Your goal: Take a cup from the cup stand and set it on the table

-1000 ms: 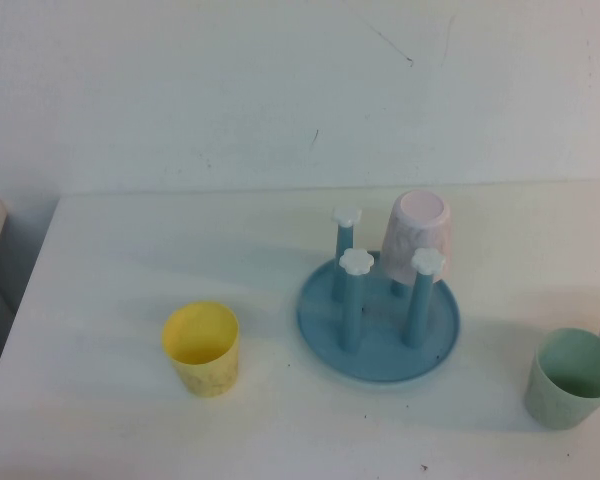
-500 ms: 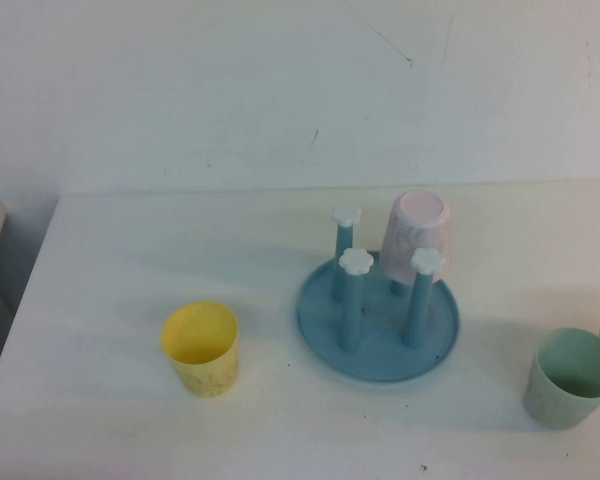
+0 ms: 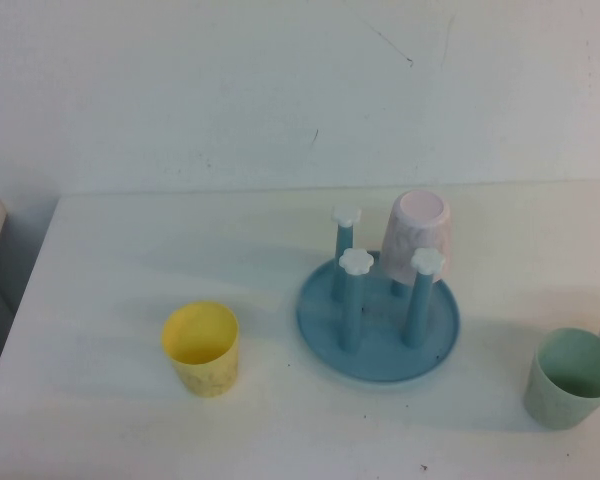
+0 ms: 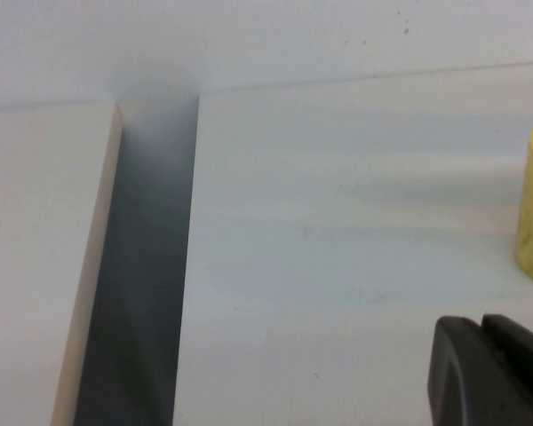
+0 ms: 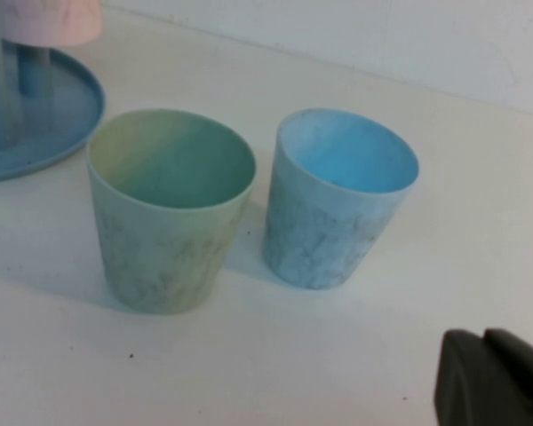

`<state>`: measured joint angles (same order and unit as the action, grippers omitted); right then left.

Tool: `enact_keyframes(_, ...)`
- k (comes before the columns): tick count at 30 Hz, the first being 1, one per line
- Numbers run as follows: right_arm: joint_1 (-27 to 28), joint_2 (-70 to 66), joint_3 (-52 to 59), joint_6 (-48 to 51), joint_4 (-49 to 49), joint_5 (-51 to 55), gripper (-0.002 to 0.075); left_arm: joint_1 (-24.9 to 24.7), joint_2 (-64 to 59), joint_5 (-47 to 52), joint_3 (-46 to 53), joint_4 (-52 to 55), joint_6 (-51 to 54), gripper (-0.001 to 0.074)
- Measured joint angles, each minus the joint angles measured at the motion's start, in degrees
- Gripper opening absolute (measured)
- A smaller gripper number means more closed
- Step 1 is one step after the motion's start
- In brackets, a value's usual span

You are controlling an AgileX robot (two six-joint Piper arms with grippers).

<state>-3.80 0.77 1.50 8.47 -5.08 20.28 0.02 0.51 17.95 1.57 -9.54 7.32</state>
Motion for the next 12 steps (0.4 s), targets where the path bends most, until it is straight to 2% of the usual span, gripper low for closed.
enact_keyframes(12, 0.0, 0.0, 0.0, 0.0, 0.0, 0.0, -0.0001, 0.0, 0.0, 0.0, 0.0, -0.23, 0.0, -0.0002)
